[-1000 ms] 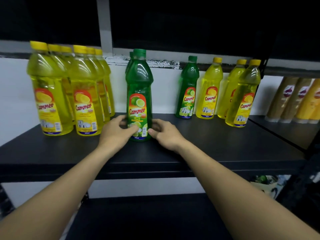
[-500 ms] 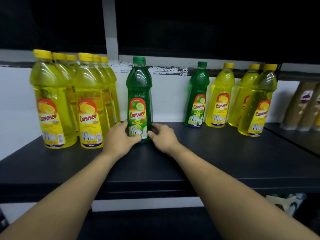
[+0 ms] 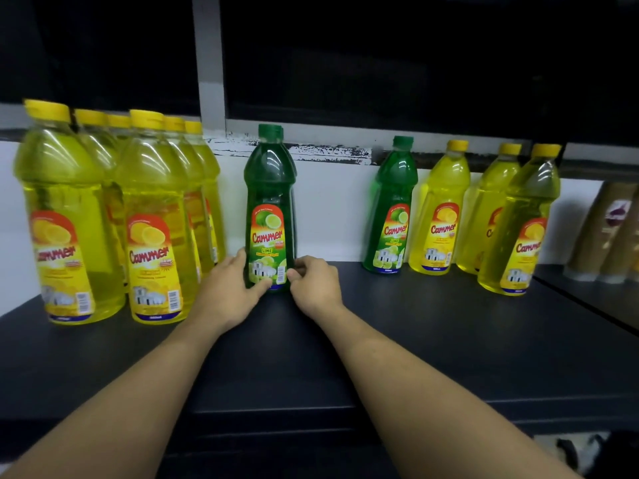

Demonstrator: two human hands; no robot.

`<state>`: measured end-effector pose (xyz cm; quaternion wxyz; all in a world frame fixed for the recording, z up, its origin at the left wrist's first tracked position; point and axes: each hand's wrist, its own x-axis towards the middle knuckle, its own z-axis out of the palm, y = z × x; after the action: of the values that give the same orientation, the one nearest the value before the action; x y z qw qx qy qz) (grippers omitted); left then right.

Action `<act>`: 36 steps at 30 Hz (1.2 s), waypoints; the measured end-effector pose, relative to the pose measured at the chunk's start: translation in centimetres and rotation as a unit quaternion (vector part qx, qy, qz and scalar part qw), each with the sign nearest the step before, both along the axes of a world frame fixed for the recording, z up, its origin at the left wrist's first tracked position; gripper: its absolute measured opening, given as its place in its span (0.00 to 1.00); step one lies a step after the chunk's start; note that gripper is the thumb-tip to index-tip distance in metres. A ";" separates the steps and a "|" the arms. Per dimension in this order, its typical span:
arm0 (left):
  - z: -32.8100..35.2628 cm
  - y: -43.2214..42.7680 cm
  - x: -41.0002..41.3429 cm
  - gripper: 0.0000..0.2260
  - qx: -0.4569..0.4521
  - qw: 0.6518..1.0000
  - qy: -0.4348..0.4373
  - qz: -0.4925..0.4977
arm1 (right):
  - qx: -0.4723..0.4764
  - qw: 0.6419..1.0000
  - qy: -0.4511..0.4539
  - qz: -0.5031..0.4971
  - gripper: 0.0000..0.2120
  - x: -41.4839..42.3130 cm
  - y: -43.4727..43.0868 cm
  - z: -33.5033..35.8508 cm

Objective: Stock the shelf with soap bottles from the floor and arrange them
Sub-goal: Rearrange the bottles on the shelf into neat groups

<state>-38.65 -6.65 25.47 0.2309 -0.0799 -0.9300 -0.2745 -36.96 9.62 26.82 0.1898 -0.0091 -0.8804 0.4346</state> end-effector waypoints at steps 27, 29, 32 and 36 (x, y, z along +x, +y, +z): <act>0.7 5.5 7.3 0.23 0.014 0.992 0.018 -0.124 | -0.027 0.996 0.043 -0.070 0.10 3.8 9.4 -0.1; 0.7 7.3 8.0 0.27 -0.012 0.986 -0.050 -0.160 | -0.043 0.992 0.056 -0.108 0.11 4.3 11.5 0.1; 1.0 10.0 8.4 0.34 -0.070 0.976 -0.115 -0.173 | -0.054 0.986 0.073 -0.143 0.15 4.8 13.7 0.2; 0.7 11.9 8.0 0.33 -0.151 0.967 -0.128 -0.162 | -0.054 0.983 0.069 -0.159 0.26 3.9 16.1 0.0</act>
<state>-30.62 5.26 26.20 0.0474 -0.2276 -0.9572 -0.1723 -33.07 25.73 26.82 0.3159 -0.1296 -0.8279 0.4450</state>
